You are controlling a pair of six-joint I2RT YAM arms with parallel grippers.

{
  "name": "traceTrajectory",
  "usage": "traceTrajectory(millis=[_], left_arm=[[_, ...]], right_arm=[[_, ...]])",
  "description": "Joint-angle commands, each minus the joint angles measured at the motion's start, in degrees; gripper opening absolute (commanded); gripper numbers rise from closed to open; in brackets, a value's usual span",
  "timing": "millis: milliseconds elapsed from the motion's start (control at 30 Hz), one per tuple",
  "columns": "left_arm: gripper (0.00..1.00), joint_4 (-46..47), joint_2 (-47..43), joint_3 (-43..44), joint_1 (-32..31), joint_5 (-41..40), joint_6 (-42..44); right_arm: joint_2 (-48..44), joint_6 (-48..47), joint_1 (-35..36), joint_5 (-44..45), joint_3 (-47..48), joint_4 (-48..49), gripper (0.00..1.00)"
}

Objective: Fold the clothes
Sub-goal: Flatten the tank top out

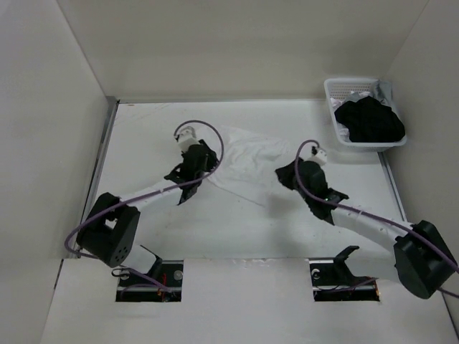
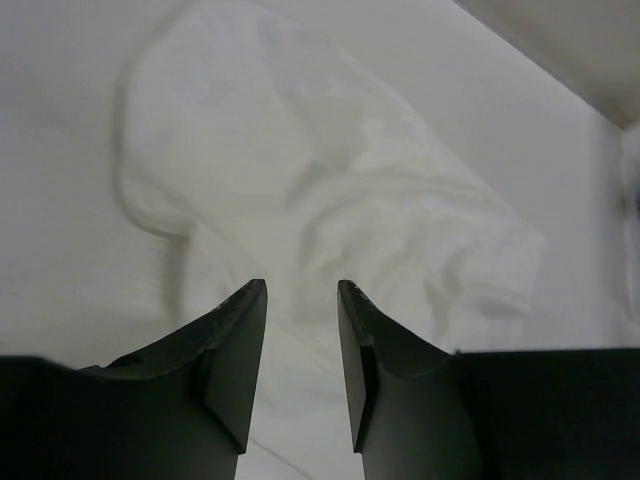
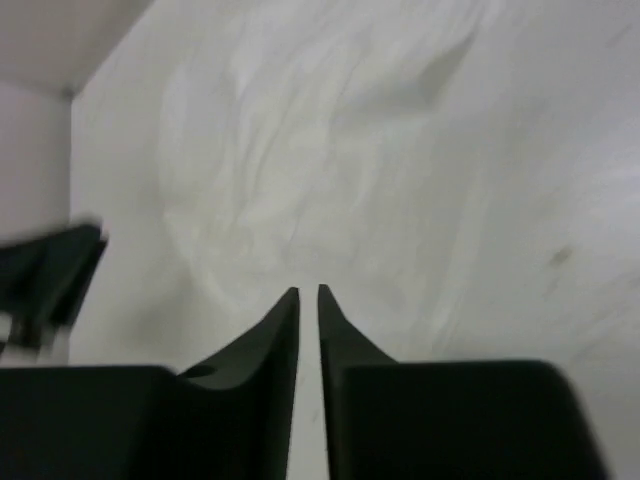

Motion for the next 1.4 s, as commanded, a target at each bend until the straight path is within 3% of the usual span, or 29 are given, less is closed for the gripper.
traceTrajectory(millis=[0,133,267,500,800,1000,1033,1133,1233,1367], left_arm=[[0.29,-1.00,0.55,-0.32,-12.41,-3.36,3.64],[0.18,-1.61,10.21,7.31,-22.97,-5.46,4.52],[0.19,-3.19,18.13,16.28,-27.20,-8.10,8.81],[0.33,-7.59,27.63,25.34,-29.23,-11.80,14.45],[0.39,-13.03,31.59,30.18,-30.55,-13.73,14.19],[0.40,-17.61,33.70,32.91,-31.08,-13.29,8.13],[0.37,-17.44,33.79,32.82,-31.08,-13.03,7.95],[0.15,-17.35,33.53,31.95,-30.82,-12.41,7.34],[0.02,-17.26,30.99,28.35,-30.20,-12.85,5.76],[0.01,-13.58,21.52,18.26,-29.59,-13.47,3.47]], right_arm=[[0.12,-2.98,-10.43,0.71,-1.73,5.27,0.08],[1.36,-0.97,-19.06,-2.64,-4.36,9.40,0.06],[-0.48,1.05,-23.64,-3.70,-8.75,12.04,0.16],[-3.03,1.59,-26.37,-5.63,-14.30,14.50,0.34],[-3.12,1.67,-27.34,-8.36,-15.00,16.08,0.36],[-2.95,2.11,-27.43,-8.45,-16.06,17.40,0.36],[-2.77,2.11,-27.43,-8.45,-16.15,17.49,0.36],[-1.72,2.29,-27.52,-8.45,-16.06,18.02,0.36],[0.30,2.29,-27.43,-8.54,-15.36,18.55,0.39],[4.43,2.29,-26.38,-8.80,-13.25,19.08,0.47]])
